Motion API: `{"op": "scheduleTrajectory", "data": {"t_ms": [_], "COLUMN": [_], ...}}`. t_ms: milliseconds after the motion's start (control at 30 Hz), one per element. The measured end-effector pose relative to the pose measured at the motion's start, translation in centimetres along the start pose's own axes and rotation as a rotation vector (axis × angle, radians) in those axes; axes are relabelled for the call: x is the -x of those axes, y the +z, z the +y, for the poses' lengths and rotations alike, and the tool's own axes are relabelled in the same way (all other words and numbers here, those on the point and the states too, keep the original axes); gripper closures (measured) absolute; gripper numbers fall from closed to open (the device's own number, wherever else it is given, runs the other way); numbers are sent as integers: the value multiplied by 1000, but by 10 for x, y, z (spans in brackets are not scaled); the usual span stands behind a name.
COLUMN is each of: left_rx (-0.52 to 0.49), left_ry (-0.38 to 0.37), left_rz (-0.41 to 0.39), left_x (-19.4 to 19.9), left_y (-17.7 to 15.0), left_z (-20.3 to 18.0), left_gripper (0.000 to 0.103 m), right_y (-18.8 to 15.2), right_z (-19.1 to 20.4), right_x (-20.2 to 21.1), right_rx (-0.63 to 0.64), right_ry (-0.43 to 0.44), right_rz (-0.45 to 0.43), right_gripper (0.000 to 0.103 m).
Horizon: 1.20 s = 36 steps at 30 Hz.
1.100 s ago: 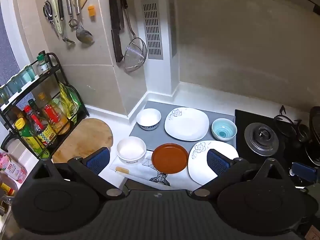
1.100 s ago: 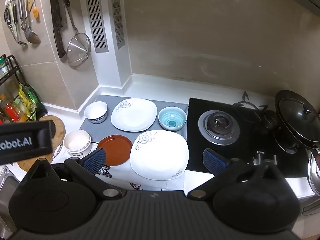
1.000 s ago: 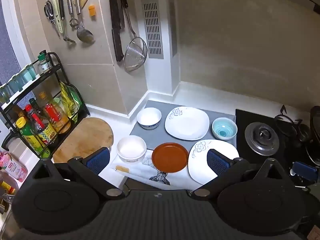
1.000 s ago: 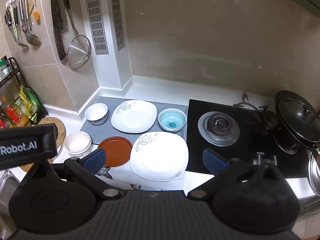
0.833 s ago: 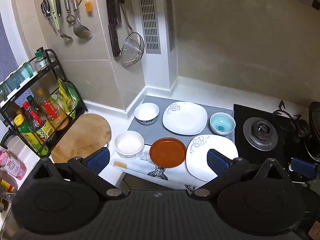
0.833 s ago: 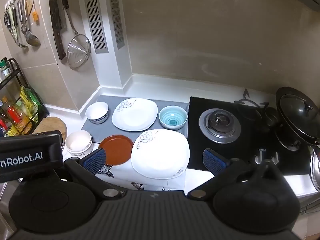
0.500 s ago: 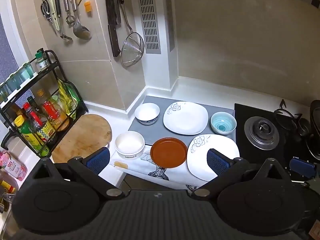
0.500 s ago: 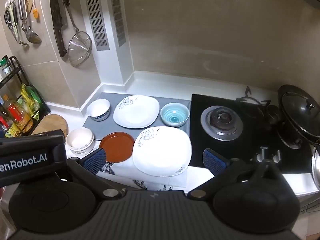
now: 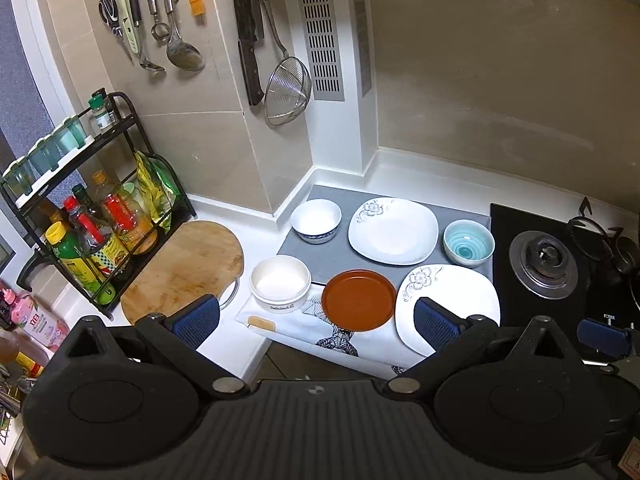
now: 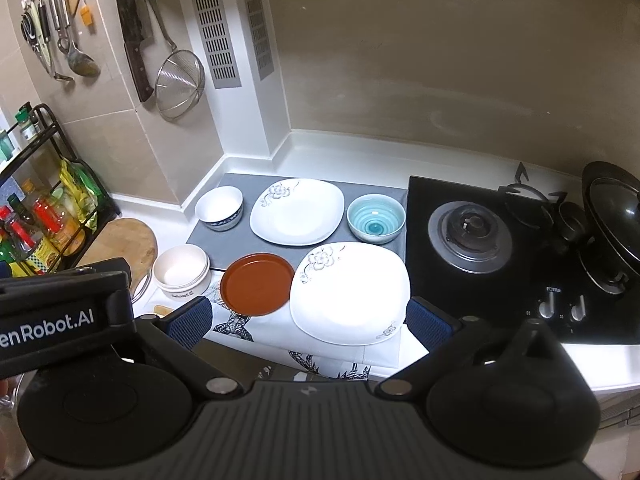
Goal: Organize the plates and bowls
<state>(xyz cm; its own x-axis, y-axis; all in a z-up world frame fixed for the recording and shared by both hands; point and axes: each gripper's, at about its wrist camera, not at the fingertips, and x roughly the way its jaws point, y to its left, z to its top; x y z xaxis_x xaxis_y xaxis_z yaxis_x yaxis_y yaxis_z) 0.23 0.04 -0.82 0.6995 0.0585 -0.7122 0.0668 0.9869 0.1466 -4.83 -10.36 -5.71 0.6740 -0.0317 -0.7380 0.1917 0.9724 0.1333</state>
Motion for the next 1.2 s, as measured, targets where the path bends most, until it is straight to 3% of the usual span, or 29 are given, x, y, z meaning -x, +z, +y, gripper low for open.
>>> {"op": "scheduleTrajectory", "data": {"t_ms": [667, 1200], "left_rx": [-43, -48], "left_ry": [22, 17], "left_rz": [-18, 10], "left_x": [1, -2], "left_y": [-7, -18], "left_z": [-11, -13], "left_gripper": [0, 0], "right_y": [-1, -16], "right_z": [-8, -10], "right_x": [-3, -6], "right_rx": [-30, -32], "right_ry": [-8, -13], "right_rz": [3, 31], "right_gripper": [0, 0]}}
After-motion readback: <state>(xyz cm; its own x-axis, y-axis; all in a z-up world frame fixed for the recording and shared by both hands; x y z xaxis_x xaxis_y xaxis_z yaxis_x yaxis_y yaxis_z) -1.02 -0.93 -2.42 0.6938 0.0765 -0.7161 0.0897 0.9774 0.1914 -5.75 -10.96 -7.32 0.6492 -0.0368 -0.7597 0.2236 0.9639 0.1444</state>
